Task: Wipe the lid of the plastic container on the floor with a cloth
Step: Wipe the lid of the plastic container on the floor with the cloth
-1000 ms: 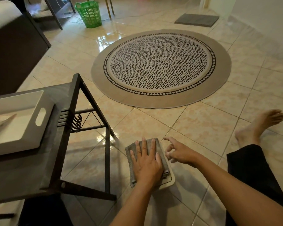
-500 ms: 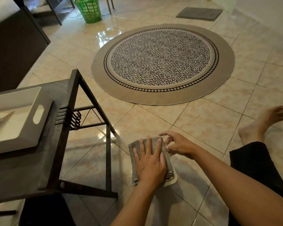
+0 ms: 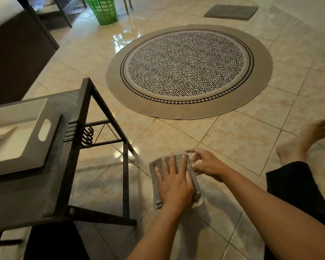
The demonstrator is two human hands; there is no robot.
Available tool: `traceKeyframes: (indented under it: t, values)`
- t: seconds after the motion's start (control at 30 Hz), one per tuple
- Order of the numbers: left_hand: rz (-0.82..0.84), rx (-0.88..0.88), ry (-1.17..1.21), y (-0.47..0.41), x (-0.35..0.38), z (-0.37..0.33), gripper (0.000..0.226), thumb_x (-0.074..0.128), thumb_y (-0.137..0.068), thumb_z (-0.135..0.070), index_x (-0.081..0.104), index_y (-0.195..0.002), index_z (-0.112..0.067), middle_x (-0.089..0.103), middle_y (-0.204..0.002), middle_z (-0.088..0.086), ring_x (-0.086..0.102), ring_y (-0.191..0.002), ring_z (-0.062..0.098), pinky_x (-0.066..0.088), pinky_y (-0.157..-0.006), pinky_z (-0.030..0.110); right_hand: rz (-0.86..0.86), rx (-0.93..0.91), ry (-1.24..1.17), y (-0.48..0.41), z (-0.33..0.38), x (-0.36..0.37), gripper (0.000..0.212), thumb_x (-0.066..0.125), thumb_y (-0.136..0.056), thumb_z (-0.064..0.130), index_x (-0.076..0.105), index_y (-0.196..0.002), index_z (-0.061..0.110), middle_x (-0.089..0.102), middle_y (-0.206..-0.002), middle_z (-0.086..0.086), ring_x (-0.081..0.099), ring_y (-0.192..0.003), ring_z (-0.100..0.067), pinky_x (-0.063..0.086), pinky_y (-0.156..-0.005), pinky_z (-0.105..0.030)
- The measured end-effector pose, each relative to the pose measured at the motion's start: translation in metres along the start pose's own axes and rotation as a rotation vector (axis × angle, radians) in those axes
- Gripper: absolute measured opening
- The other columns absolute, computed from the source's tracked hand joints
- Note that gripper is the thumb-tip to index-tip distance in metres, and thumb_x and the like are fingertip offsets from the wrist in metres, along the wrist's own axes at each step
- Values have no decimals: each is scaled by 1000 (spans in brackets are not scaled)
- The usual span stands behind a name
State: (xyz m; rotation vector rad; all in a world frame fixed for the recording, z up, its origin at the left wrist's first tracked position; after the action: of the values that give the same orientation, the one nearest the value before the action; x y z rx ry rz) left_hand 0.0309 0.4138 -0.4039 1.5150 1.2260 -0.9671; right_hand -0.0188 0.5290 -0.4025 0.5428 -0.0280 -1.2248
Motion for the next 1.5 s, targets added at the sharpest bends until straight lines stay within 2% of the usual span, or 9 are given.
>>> traceKeyframes:
  t: [0.17,0.27,0.43,0.63,0.9,1.07,1.23,1.43,1.5]
  values:
    - [-2,-46,59,-23,-17,22,60,15,-102,-44,-23,-149,-40,-29,-162,1,-32,-145,25,-14,-119,54,-48,5,-20,-2,-1,-4,58,63,-85,-10,53,-135,17,56,-92,-12,65,-77,-23,63,-73,-44]
    - [-16,-54,85,-7,-14,33,61,14,-101,-44,-26,-147,-41,-30,-161,1,-34,-144,23,-14,-119,52,-43,8,-36,-6,-1,-2,58,61,-85,-11,51,-136,15,57,-91,-11,66,-76,-21,63,-70,-38]
    - [-2,5,32,7,3,8,60,3,-95,-50,-29,-145,-43,-34,-158,-2,-36,-144,24,-20,-116,52,-15,15,-35,-9,1,-1,58,61,-87,-11,50,-138,14,56,-90,-10,64,-75,-18,62,-68,-35]
    - [7,-39,57,-23,-14,24,60,13,-102,-43,-29,-145,-40,-33,-160,0,-35,-143,24,-15,-119,53,-31,29,-27,-6,1,-2,59,60,-85,-13,51,-137,16,56,-88,-11,64,-76,-23,63,-74,-42]
    - [11,-6,50,34,4,20,64,10,-98,-47,-36,-142,-43,-37,-157,0,-39,-142,22,-15,-119,52,-39,47,-43,-4,-1,-1,59,61,-86,-10,50,-138,15,57,-92,-13,64,-82,-23,63,-75,-42]
    - [24,11,13,39,9,6,65,12,-97,-48,-28,-147,-43,-36,-158,-2,-40,-141,21,-25,-113,50,77,96,-107,3,-3,1,71,58,-84,-15,43,-145,17,56,-96,-15,64,-87,-26,62,-80,-46]
    - [-1,71,11,32,7,-5,62,3,-93,-51,-18,-151,-46,-28,-161,-2,-36,-144,21,-21,-116,52,152,109,-118,7,-5,3,79,57,-82,-20,37,-148,19,56,-95,-17,63,-87,-28,59,-84,-51]
    - [-11,127,-3,1,-3,-15,57,12,-99,-48,-16,-149,-49,-21,-163,-4,-31,-146,21,-22,-116,49,174,109,-96,3,-1,4,82,53,-80,-25,38,-147,20,54,-115,-32,65,-100,-38,61,-82,-52]
    - [-6,132,-14,-10,-8,-13,57,13,-101,-47,-17,-149,-48,-23,-163,-3,-30,-146,21,-19,-118,50,169,108,-104,3,-3,4,81,54,-79,-24,39,-146,19,54,-106,-29,65,-92,-33,61,-81,-50]
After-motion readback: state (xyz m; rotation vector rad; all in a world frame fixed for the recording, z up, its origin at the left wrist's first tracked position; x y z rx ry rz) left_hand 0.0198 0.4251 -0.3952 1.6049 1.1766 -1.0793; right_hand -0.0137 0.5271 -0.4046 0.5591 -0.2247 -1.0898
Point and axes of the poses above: each hand's wrist, its own y-axis away from the middle knuckle, its own x-axis out of the palm, z = x × y, the point moved 10 cm from there along -y, towards the middle knuckle
